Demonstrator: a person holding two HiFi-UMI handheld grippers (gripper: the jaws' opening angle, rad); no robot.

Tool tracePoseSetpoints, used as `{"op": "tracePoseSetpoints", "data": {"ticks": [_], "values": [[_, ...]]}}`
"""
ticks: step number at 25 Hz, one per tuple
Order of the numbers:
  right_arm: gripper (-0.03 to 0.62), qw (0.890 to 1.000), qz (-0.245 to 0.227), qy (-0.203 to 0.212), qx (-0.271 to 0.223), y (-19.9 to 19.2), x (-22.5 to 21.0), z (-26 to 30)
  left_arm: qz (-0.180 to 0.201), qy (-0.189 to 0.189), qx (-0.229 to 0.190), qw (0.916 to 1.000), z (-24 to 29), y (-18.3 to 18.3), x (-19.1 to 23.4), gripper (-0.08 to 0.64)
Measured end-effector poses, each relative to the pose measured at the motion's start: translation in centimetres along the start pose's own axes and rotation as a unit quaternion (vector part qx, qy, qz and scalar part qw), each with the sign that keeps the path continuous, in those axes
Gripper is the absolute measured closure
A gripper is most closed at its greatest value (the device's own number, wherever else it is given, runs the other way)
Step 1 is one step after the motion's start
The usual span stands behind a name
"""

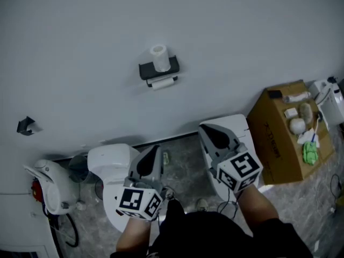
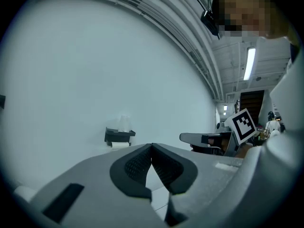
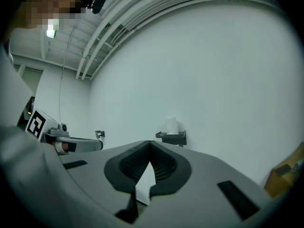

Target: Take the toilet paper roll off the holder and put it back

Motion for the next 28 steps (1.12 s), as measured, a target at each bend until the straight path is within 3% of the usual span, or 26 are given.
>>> {"op": "tracePoseSetpoints", "data": {"ticks": [8, 17, 22, 28], "values": [[0.594, 0.998, 0.018, 0.061, 0.019, -2.5, 2.1, -2.4, -0.002, 0.052, 0.025, 0.9984, -4.9, -1.2, -3.1, 0.555], [0.594, 0.993, 0.032, 0.109, 0.041, -5.6, 9.9, -1.4, -0.005, 0.102, 0.031, 0.9943, -13.7, -2.3, -0.7, 0.555], [0.594, 0.993, 0.022, 0.106, 0.045, -7.3, 16.6, -2.1, -0.013, 0.103, 0.019, 0.9944, -20.3, -3.1, 1.4, 0.555], [0.594, 0.997, 0.006, 0.063, 0.04, -8.4, 23.2, -4.3, -0.019, 0.067, 0.002, 0.9976, -26.1, -3.4, 3.4, 0.555]]}}
Point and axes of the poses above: the fingertips, and each gripper's own axes: z forward along the fingers, x to its left, y out of its top, the point moved 6 cm from there along -z, backward along the fingers, and after that the axes turned 10 degrees about z, right-handed, at the moved point
